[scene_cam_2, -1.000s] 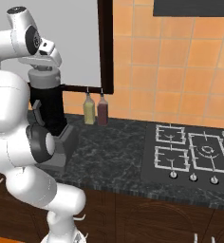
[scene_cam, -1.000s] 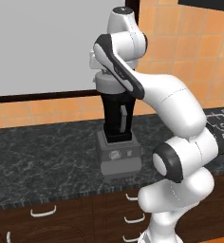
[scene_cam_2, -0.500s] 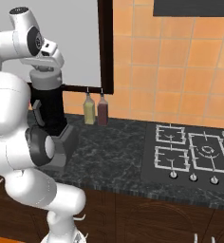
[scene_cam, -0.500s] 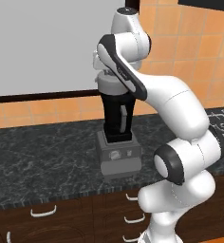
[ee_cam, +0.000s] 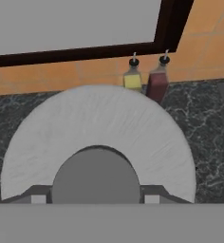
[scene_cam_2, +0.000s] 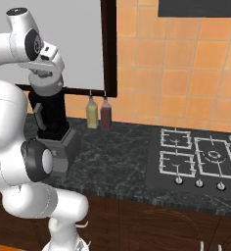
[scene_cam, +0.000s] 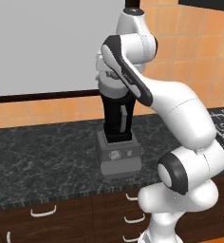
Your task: Close the lid blender by securely placing the lid on top.
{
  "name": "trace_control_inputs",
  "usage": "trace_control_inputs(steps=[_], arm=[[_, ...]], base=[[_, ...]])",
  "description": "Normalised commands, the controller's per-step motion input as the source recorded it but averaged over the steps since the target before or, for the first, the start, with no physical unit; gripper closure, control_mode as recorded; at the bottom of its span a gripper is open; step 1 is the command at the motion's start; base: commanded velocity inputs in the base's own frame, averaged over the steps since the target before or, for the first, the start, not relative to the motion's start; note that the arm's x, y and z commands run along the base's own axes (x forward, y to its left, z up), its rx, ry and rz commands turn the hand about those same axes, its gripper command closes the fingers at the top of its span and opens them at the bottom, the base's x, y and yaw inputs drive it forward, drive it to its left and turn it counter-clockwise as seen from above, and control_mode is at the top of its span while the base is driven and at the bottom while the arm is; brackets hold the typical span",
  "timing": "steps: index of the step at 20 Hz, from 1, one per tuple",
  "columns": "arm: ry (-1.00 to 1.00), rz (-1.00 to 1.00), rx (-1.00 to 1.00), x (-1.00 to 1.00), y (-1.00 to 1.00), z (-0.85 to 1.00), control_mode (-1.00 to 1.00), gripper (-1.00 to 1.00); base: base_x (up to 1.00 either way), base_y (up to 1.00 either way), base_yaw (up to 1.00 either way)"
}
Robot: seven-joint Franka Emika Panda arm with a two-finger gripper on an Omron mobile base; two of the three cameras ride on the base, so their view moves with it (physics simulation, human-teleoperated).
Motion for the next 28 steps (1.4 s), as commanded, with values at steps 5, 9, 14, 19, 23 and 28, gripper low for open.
trace_control_inputs(steps=[5,9,14,19,23,28], arm=[[0.04,0.0,0.02,0.02,0.0,0.14,-1.0,1.0],[0.09,0.0,0.0,0.03,-0.16,0.21,-1.0,1.0],[0.09,0.0,0.0,-0.11,-0.22,0.06,-1.0,1.0],[0.01,0.0,0.01,-0.03,-0.14,0.01,-1.0,1.0],[0.07,0.0,-0.01,-0.46,-0.14,0.0,-1.0,1.0],[0.05,0.0,0.0,-0.17,-0.01,0.0,-1.0,1.0]], base=[[0.0,0.0,0.0],[0.0,0.0,0.0],[0.0,0.0,0.0],[0.0,0.0,0.0],[0.0,0.0,0.0],[0.0,0.0,0.0]])
